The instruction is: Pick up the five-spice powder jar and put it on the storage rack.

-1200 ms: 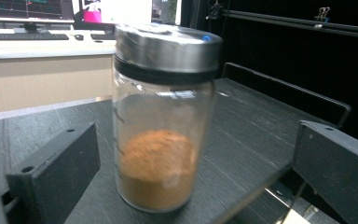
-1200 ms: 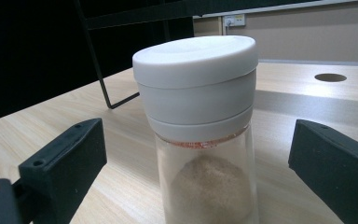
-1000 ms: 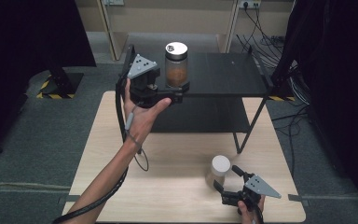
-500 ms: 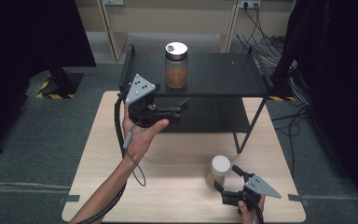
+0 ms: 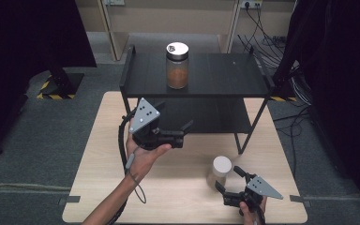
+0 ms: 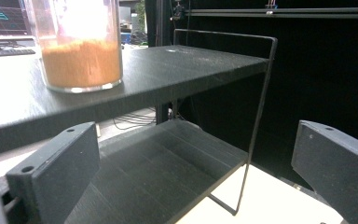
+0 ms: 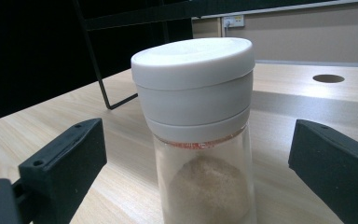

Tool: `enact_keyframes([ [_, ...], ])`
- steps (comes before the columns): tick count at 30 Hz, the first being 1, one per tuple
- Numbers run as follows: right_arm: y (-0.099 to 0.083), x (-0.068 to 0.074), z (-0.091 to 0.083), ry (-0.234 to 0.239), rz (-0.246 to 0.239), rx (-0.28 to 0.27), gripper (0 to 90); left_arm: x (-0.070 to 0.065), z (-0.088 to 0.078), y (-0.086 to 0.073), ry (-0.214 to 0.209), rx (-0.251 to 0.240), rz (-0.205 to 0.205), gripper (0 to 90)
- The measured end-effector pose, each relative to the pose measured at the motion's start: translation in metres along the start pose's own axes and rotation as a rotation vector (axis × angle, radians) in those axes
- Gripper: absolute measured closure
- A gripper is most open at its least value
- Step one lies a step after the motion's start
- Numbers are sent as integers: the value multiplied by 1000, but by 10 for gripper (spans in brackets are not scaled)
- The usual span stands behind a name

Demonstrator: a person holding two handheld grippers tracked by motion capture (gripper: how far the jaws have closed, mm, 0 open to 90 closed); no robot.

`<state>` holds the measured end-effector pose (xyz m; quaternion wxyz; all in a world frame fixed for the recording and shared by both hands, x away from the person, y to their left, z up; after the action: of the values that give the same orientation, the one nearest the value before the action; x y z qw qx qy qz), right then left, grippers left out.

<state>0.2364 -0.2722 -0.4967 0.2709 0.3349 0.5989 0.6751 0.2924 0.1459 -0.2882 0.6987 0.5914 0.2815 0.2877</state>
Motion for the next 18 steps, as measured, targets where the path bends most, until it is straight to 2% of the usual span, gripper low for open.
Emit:
enact_keyframes([
  [4,0,0,0,1,-2,0,44,0,-5,-12,-1,-4,6,3],
  [9,0,0,0,0,-2,0,44,5,-10,-28,-3,-7,-24,3],
  [14,0,0,0,0,-2,0,44,10,-14,-43,7,-4,-25,3],
  [18,0,0,0,0,-3,0,44,16,-19,-56,9,-21,-37,2],
])
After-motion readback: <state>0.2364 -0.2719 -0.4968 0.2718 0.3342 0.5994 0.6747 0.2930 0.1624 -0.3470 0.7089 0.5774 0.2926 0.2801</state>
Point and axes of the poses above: each handheld gripper's, and its own axes: z roughly forward along the jaws, y roughly out of its top, x roughly to its left, the point moved 7 cm from there along z, roughly forward along the jaws, and after that the axes turned 13 degrees about -x, right-handed, at the moved point
